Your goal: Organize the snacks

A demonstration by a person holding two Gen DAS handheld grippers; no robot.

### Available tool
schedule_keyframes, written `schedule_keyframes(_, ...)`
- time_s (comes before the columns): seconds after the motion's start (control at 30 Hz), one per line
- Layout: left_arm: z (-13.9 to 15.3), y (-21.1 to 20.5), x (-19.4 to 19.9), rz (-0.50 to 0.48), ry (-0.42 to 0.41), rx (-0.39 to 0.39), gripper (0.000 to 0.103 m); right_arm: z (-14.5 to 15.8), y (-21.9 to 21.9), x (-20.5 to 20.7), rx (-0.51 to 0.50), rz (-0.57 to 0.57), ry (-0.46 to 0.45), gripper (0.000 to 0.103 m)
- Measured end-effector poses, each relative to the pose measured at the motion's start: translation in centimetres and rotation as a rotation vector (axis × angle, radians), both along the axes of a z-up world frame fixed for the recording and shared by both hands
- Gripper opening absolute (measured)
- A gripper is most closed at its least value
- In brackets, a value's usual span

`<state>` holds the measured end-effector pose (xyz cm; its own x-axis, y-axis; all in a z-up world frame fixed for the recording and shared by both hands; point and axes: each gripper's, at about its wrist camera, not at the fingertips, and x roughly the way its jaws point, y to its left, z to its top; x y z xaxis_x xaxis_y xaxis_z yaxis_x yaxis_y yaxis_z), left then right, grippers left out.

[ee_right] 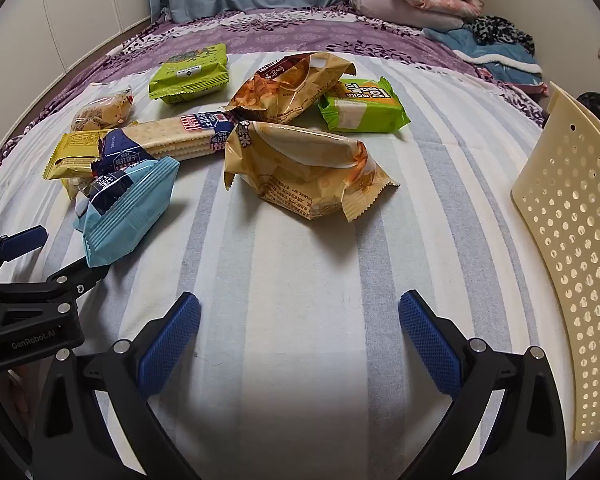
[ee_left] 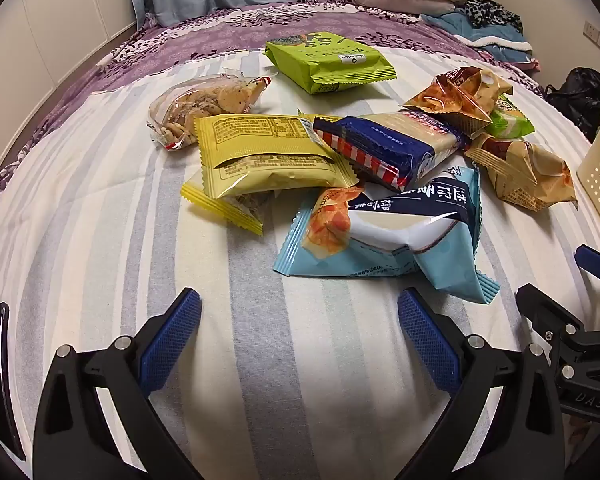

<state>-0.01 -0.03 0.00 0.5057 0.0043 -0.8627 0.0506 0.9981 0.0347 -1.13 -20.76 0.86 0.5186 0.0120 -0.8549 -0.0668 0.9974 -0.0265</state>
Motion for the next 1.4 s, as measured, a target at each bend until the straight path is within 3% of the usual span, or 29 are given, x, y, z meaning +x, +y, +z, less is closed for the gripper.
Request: schedule_keyframes(1.4, 0.05, 0.0, -0.01, 0.0, -0.003, -0.013, 0.1, -0.04, 0.0, -0.01, -0.007, 0.0, 0.001, 0.098)
